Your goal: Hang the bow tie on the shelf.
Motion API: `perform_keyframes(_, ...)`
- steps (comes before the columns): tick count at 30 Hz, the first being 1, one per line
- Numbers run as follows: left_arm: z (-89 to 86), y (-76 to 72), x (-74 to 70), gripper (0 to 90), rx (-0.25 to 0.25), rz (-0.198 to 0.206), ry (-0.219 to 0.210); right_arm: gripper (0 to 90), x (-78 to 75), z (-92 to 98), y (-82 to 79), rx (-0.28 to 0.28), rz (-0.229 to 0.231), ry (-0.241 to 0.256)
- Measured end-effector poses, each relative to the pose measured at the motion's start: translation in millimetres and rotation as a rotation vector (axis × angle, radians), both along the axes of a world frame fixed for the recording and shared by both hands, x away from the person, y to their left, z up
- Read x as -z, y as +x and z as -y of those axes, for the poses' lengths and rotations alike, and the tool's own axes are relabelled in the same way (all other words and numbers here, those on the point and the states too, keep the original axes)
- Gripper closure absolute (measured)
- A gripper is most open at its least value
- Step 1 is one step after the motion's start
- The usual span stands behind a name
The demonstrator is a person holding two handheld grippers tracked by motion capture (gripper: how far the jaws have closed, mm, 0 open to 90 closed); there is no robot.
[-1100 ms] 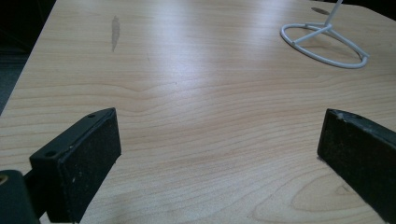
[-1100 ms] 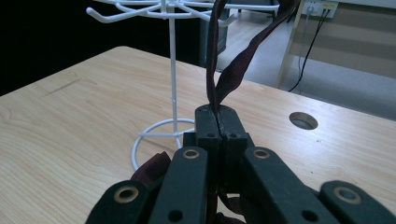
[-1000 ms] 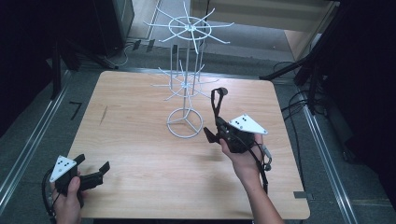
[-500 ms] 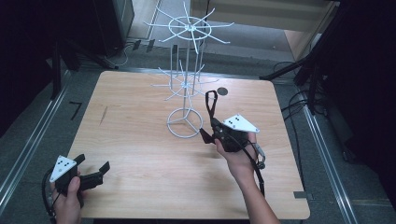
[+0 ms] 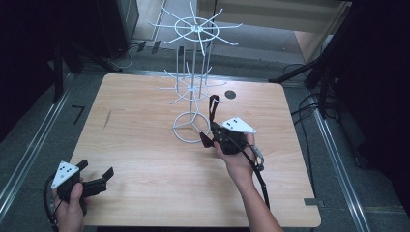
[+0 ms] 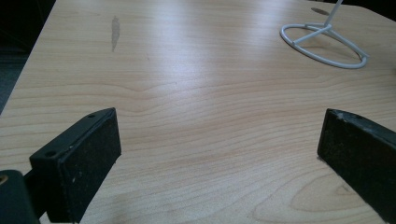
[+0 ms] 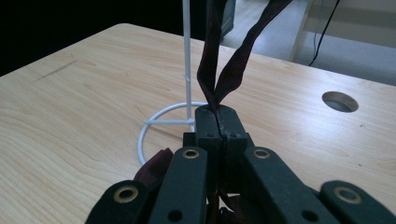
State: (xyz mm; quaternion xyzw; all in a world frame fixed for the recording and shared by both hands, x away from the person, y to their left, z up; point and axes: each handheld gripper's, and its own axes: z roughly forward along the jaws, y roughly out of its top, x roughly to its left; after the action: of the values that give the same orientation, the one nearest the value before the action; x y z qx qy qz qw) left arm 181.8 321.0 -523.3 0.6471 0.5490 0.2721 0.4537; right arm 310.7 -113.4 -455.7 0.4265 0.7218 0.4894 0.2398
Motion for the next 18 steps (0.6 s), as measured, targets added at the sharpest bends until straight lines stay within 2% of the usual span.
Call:
perform_keyframes(10,-0.1,0.1,0.0,0.1,0.001,-0.001,0.0,90.0,9.5,-14.4,12.1,0.008,-0.022,0.003)
perform_keyframes(18,-0.1,0.1,0.0,0.1,0.002,-0.001,0.0,90.0,18.0,-18.2,19.0,0.024,-0.036,0.002)
